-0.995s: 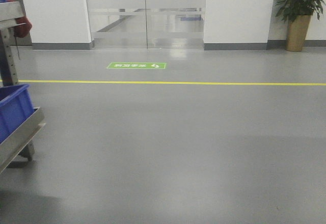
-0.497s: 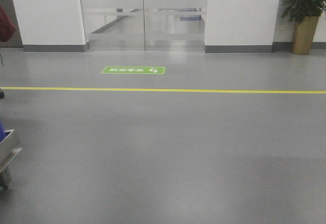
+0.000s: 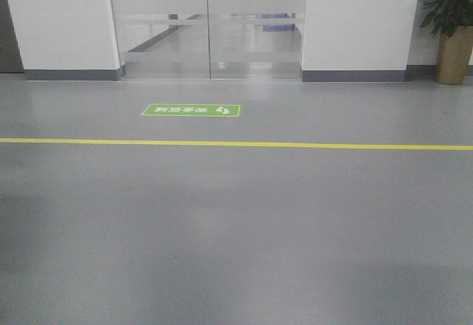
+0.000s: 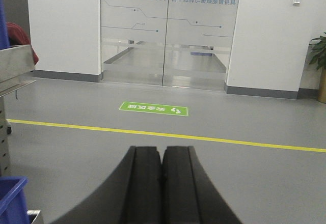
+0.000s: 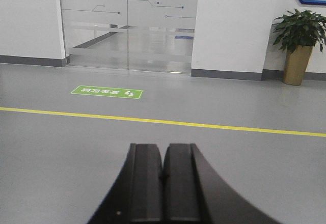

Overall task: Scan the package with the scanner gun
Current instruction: 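Drive the base forward and turn toward the red-framed table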

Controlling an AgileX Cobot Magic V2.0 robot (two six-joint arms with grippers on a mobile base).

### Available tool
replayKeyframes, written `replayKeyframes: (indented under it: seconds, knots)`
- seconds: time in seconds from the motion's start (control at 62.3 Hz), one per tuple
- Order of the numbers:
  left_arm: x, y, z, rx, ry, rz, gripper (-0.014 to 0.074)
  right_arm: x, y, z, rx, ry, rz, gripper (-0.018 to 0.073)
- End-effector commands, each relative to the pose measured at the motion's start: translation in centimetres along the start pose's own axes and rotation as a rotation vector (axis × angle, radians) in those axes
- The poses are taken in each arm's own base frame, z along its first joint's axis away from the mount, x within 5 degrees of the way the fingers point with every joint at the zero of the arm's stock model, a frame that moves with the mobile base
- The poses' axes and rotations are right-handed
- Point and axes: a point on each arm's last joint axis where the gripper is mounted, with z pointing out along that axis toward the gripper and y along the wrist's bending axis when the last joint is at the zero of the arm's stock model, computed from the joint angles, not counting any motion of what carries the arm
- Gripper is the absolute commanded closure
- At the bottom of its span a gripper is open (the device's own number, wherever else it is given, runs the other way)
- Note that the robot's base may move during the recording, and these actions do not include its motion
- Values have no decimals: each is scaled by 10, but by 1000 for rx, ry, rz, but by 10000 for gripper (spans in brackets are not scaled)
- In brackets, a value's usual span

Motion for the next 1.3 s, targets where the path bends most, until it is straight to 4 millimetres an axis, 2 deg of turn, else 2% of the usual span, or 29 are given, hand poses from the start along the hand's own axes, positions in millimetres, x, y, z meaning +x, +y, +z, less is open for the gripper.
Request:
replayKeyframes:
  seconds: [0.0,1.283]
  knots:
    - [-3,0,0,-1,-26,2,707,-2,0,0,4,-25,-6,727]
    - [-3,0,0,-1,-26,2,707,-2,0,0,4,-25,-6,727]
